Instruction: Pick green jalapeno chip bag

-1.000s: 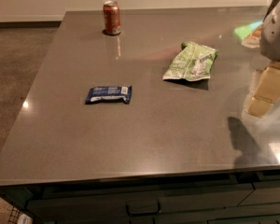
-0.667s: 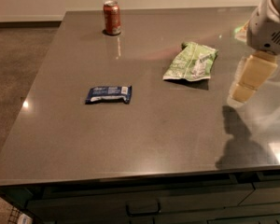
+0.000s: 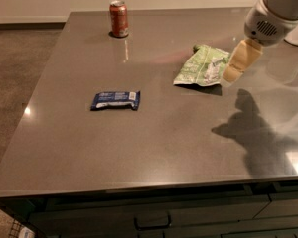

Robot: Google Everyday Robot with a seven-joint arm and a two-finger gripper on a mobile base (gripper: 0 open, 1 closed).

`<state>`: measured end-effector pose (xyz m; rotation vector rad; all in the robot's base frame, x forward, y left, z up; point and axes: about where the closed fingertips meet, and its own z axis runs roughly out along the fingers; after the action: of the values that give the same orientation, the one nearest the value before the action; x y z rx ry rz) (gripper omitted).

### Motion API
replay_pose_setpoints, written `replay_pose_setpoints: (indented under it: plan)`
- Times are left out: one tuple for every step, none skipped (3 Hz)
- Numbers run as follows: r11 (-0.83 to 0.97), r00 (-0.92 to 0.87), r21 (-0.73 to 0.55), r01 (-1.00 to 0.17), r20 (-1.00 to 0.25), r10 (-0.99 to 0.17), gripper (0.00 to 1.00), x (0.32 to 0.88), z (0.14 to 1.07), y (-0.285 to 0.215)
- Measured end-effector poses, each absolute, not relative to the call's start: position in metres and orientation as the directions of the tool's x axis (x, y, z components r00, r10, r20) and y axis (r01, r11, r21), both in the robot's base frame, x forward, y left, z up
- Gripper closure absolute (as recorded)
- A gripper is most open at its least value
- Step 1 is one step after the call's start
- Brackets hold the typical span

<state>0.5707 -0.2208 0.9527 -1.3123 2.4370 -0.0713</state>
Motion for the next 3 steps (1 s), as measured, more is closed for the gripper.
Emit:
replay_pose_setpoints:
  plan:
    - [0.685,-0.62,-0.197,-0.702,-0.305,-0.723,0.0,0.613,0.939,-0.226]
    - [0.786,-0.726,-0.166,-0.596,-0.309,-0.615,0.0,0.648,0.928,-0.227]
    - [0.875,-0.811,-0.123,-0.467,-0.335,-0.48,0.0,0.677,0.918,-0.234]
